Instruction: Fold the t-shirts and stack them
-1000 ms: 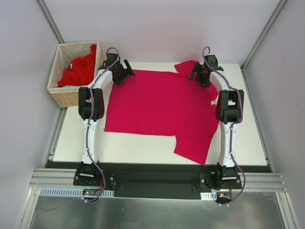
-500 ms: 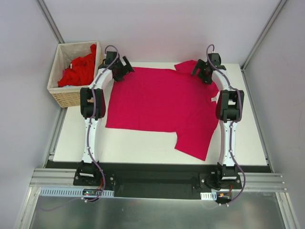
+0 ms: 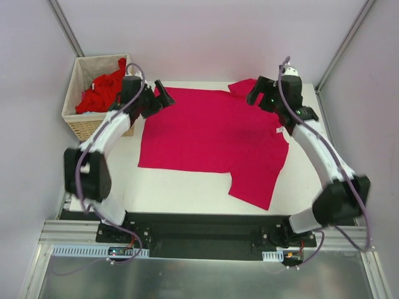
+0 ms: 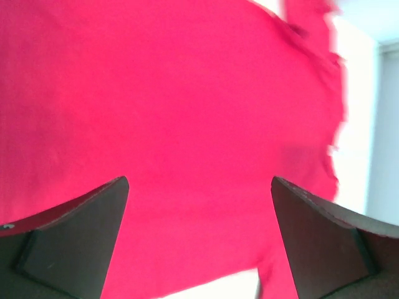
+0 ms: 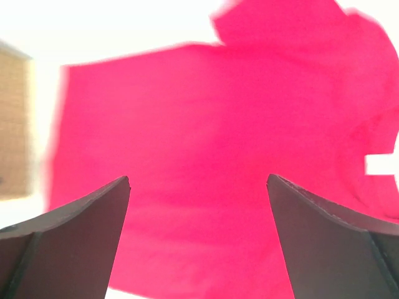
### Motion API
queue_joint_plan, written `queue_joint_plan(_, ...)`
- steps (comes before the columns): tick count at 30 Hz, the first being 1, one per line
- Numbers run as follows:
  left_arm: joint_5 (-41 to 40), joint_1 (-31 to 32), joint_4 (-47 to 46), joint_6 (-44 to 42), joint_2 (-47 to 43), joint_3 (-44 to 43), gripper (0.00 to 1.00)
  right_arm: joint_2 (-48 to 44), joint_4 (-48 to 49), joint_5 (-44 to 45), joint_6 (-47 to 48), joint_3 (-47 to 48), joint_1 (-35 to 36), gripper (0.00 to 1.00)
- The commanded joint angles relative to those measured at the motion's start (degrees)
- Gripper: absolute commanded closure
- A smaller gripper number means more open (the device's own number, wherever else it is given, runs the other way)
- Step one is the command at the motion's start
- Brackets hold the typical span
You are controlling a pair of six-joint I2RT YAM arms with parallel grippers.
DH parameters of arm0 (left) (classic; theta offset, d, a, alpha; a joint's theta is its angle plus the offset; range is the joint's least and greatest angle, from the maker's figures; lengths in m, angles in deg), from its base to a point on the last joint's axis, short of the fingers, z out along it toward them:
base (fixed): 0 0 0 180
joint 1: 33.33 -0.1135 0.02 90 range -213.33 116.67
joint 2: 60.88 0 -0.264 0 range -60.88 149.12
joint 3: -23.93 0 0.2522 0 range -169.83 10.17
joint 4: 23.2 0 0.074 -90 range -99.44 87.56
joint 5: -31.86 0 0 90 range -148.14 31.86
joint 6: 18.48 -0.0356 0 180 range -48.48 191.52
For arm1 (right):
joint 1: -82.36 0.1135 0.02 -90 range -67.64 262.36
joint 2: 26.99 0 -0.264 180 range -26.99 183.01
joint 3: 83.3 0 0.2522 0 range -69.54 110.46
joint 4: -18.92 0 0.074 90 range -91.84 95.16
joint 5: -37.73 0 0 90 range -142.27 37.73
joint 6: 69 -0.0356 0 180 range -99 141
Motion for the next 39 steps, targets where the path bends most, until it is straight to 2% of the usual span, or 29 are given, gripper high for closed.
queue_joint_plan(1, 2.7, 0.3, -12.6, 2.7, -19.2, 21.0, 0.01, -16.5, -3.1, 4.8, -1.4, -12.8, 5.3, 0.04)
queue_joint_plan(2, 2.5, 0.3, -14.3, 5.3, -25.3, 29.2, 0.01, -21.5, -5.3, 5.3, -2.0, -14.8, 7.5, 0.04)
queue_joint_plan(5, 1.7, 0.2, -14.9, 7.2, -35.2, 40.7, 0.01, -29.9, -9.7, 7.3, -3.4, -22.1, 11.5, 0.04)
queue_joint_plan(8, -0.9, 0.1, -10.8, 5.3, -41.5, 46.2, 0.01, -37.8, -13.0, 9.0, -3.6, -28.4, 13.3, 0.04)
queue_joint_plan(11, -3.0, -0.7, -10.4, 5.1, -44.9, 50.2, 0.01, -42.3, -16.1, 10.6, -3.6, -32.3, 13.6, 0.04)
queue_joint_plan(15, -4.9, -3.1, -10.5, 7.2, -44.2, 52.9, 0.01, -47.8, -18.1, 10.8, -2.5, -34.9, 13.7, 0.04)
queue_joint_plan(19, -5.8, -5.8, -13.3, 9.4, -43.6, 56.2, 0.01, -48.7, -19.9, 11.1, -1.1, -35.4, 13.6, 0.04)
queue_joint_plan(29, -3.2, -13.1, -16.7, 11.9, -41.0, 61.3, 0.01, -45.9, -17.8, 8.9, 0.2, -37.4, 13.6, 0.04)
queue_joint_plan(39, -2.1, -14.8, -20.0, 12.9, -35.0, 61.9, 0.01, -44.2, -15.6, 8.4, -0.6, -39.0, 13.7, 0.04)
